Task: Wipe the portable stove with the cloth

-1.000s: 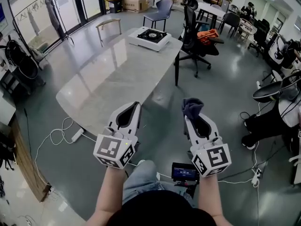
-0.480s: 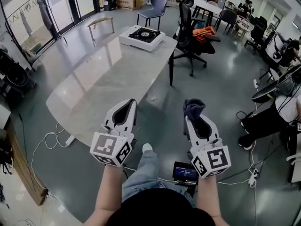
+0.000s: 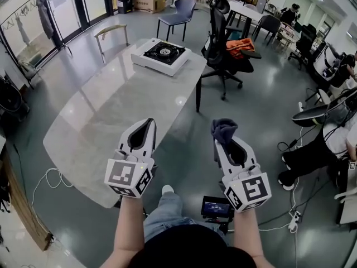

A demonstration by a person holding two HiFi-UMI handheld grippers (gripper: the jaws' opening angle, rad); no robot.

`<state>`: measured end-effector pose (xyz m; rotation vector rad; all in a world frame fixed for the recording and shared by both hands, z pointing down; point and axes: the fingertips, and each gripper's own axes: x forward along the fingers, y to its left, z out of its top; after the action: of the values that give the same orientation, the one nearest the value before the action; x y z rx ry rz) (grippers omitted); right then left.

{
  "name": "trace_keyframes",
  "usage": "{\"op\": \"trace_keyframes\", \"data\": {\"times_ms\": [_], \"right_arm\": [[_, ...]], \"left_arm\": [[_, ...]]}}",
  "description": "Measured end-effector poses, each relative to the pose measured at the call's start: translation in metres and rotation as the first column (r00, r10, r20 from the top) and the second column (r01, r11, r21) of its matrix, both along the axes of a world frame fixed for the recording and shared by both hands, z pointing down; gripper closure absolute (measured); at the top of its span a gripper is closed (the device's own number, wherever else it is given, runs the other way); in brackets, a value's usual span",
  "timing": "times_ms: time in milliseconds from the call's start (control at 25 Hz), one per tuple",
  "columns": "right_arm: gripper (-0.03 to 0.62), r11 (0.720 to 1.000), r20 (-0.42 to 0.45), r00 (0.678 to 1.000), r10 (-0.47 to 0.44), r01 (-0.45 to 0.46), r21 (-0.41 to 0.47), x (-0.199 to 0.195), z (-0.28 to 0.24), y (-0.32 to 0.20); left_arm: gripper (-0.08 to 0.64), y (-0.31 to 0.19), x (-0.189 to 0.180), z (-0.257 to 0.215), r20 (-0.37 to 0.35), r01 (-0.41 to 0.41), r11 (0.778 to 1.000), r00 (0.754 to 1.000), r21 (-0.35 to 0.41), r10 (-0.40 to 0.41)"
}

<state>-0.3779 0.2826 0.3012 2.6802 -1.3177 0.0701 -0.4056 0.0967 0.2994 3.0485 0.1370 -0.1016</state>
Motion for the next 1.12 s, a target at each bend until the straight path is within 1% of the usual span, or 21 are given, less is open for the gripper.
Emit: {"op": "trace_keyframes", "data": {"times_ms": [200, 320, 440, 600, 720, 840, 960, 1120], "right_arm": [[0.497, 1.0, 0.018, 1.0, -0.01, 0.011, -0.021, 0.056, 0.002, -0.026], [0.497, 1.0, 0.015, 1.0, -0.012, 0.012, -0.019, 0.081, -0.001, -0.042], [0.497, 1.0, 0.015, 1.0, -0.004, 0.004, -0.008, 0.102, -0.002, -0.051], [0.497, 1.0, 0.046, 0.999, 0.002, -0.001, -0.004, 0.124, 0.004, -0.055], [0.497, 1.0, 0.057, 0.998, 0.002, -0.002, -0.003, 0.141, 0.006, -0.058], [0.497, 1.0, 0.062, 0.998, -0.012, 0.012, 0.004, 0.158, 0.01, -0.063], [0.497, 0.999, 0.059, 0.997, -0.046, 0.046, 0.013, 0.18, 0.014, -0.071], [0.497, 0.994, 0.058, 0.992, -0.108, 0.107, 0.02, 0.221, 0.018, -0.082]], "left_arm": [[0.549, -0.02, 0.053, 0.002, 0.004, -0.011, 1.0, 1.0, -0.013, 0.011], [0.549, -0.03, 0.08, -0.003, -0.002, -0.02, 1.0, 1.0, -0.01, 0.02], [0.549, -0.036, 0.102, -0.006, -0.007, -0.032, 0.999, 0.999, 0.0, 0.032], [0.549, -0.04, 0.121, 0.002, 0.02, -0.038, 0.999, 0.999, 0.0, 0.038], [0.549, -0.048, 0.134, 0.008, 0.036, -0.027, 1.0, 0.999, -0.011, 0.027], [0.549, -0.053, 0.149, 0.01, 0.042, -0.01, 1.0, 0.999, -0.004, 0.011], [0.549, -0.057, 0.166, 0.011, 0.044, 0.014, 1.0, 0.999, 0.01, -0.014], [0.549, -0.062, 0.197, 0.013, 0.05, 0.069, 0.998, 0.996, 0.012, -0.07]]}}
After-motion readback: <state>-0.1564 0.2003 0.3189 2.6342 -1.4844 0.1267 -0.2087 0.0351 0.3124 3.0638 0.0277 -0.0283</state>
